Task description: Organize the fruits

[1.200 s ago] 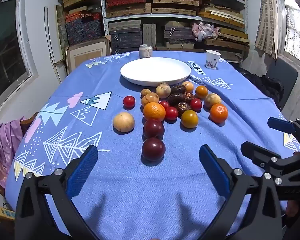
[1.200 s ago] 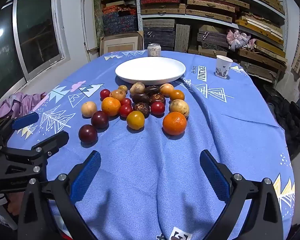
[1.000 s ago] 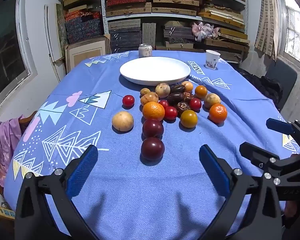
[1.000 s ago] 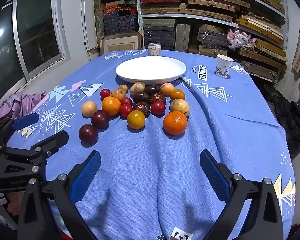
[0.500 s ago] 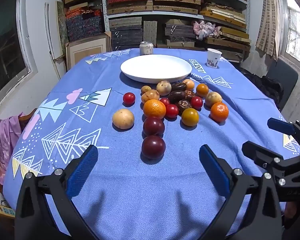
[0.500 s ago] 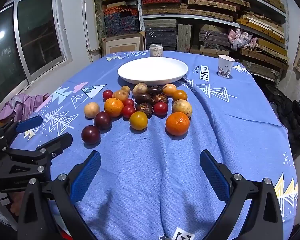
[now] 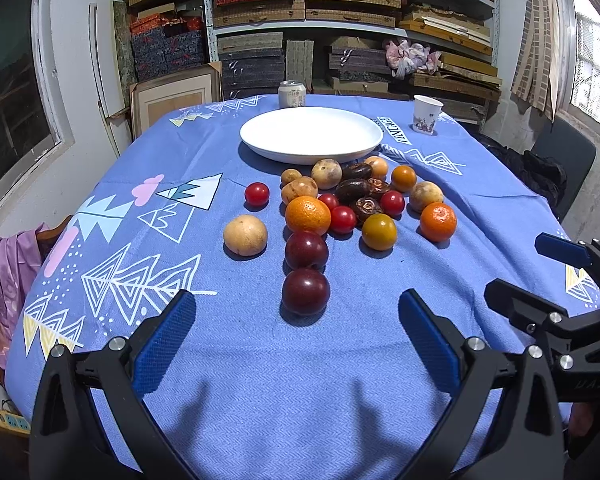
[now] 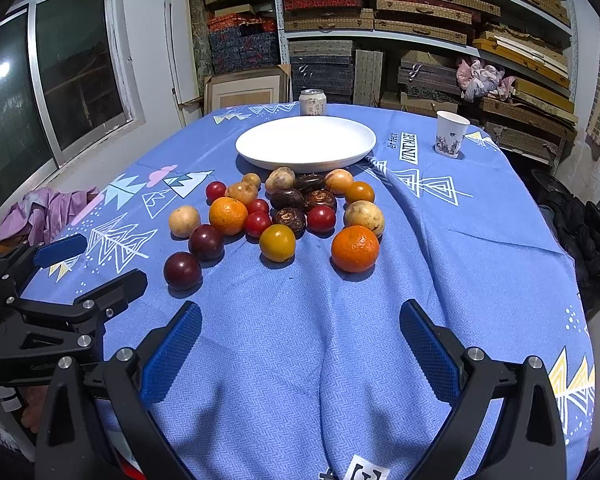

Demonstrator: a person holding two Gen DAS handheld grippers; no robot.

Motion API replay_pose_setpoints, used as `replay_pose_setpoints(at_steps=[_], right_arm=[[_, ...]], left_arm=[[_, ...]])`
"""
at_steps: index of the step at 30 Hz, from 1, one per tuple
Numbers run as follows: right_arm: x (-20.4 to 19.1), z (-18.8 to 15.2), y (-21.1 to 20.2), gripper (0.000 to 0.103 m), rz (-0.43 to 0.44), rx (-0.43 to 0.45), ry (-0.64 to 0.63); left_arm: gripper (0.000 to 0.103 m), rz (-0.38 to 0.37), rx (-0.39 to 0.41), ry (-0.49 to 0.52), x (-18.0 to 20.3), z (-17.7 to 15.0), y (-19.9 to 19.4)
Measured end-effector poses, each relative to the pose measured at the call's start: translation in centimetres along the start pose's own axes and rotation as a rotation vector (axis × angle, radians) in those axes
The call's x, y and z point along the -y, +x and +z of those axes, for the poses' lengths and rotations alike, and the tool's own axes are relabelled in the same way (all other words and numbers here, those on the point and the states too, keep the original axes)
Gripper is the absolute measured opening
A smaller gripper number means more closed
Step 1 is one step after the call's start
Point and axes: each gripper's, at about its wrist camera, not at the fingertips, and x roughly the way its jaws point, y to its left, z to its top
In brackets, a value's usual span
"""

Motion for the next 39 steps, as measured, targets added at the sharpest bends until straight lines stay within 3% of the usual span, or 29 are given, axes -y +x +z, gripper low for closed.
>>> replay_pose_setpoints(at_steps=[39], right_arm=[[-0.1,-0.1,0.3,0.100,0.006,-0.007,0.005]], left_arm=[[0.099,-0.004,-0.020,-0.006,0.3,-1.1,0.8]])
